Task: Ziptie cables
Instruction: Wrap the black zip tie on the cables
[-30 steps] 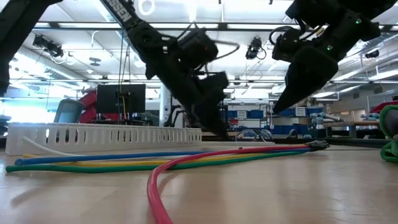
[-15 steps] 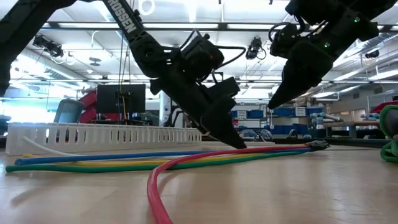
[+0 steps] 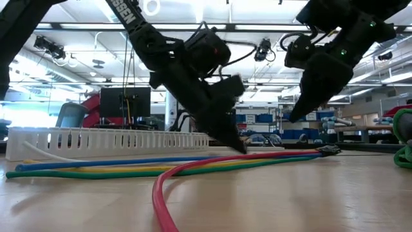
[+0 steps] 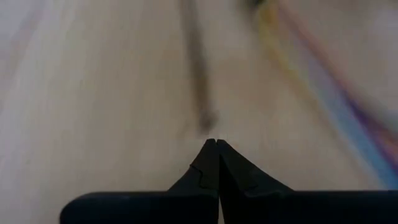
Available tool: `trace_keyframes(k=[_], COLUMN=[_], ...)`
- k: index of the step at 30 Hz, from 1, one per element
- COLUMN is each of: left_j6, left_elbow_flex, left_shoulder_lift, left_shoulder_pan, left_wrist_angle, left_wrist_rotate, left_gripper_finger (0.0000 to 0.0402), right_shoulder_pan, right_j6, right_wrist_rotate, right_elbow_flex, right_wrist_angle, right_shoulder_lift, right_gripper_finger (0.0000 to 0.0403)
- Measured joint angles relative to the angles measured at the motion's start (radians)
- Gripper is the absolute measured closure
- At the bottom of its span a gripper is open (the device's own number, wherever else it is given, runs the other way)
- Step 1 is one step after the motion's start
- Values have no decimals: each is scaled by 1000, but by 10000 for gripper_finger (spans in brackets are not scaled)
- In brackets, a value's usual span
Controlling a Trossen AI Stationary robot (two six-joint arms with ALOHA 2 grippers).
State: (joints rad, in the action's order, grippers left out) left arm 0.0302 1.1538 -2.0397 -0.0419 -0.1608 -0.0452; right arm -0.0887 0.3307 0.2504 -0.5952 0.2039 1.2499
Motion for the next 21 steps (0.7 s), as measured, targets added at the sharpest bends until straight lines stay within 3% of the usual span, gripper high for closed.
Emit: trace_keyframes(k=[4, 13, 21], left_j6=[19, 7, -33], left_elbow_flex=[6, 6, 21], left_shoulder_lift=[2, -83, -74], left_shoulder_pan=[8, -4, -3], left_wrist_angle=[-106, -146, -28], left_wrist_rotate=[-19, -12, 49], left_gripper_finger=[401, 401, 401], right_shoulder_pan=[0, -5, -9], right_j6=[11, 58, 86], right_wrist_rotate=[0, 0, -10], right_elbow_flex=[17, 101, 136], right_wrist_angle=[-14, -124, -173], right_shoulder_lift=[0, 0, 0], right_gripper_finger=[403, 403, 403])
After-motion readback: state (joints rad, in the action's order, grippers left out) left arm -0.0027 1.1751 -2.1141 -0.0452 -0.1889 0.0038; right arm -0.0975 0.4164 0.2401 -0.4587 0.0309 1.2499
